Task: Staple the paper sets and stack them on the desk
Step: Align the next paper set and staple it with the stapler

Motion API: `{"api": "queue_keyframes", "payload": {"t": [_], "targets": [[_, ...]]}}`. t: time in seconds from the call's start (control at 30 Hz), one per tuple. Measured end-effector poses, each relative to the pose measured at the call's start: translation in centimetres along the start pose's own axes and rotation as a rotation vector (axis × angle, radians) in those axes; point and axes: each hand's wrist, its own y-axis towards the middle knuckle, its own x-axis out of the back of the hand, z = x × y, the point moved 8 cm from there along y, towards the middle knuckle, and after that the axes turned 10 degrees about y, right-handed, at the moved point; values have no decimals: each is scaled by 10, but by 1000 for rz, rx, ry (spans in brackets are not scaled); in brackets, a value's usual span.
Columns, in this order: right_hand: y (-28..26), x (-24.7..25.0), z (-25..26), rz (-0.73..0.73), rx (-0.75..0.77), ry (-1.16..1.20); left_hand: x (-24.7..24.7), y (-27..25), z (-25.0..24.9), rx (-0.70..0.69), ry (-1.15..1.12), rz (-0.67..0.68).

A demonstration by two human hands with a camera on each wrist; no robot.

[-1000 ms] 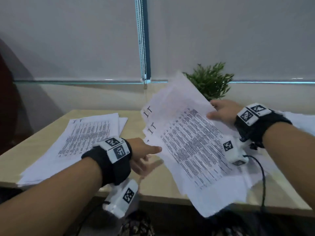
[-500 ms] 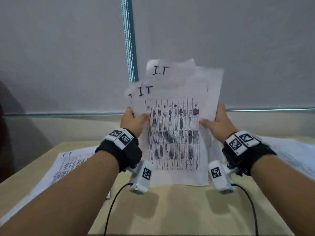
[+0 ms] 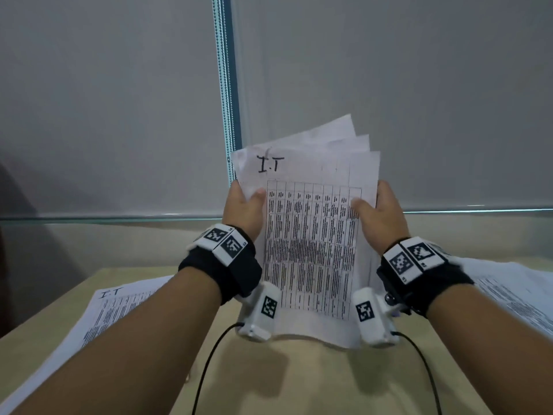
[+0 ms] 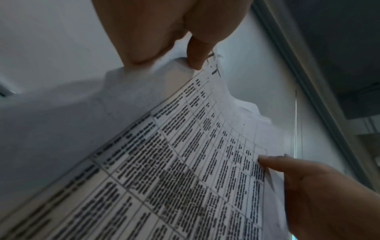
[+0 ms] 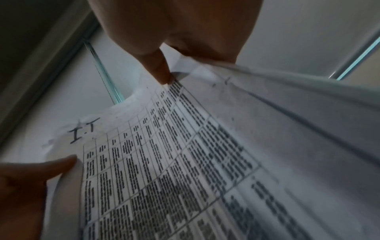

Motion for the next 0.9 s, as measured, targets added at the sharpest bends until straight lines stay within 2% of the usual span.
{"api": "queue_keyframes", "payload": {"t": [0.1,0.2,0.27,0.43,0.6,0.8,0.9], "targets": [[-1,6,-4,-59,19,3,-3,-2,0,-10,7,-5],[-14,3,-31,-23,-90,49,-7,-13,16,-12,78,42],[-16,1,-40,6,-123,57,-5,-11,18,-22,111,25],[-1,3,-24,-24,-93,57,-2,3,3,-76,34,-4],[-17,-10,-46,53,-160,-17,-9,-3,28,-17,75,31],[-4,-16,-31,37,-98,68,-3,10,7,-47,0,-60],[-11,-22,-50,78,-177,90,-7,4,16,-28,15,-43]]}}
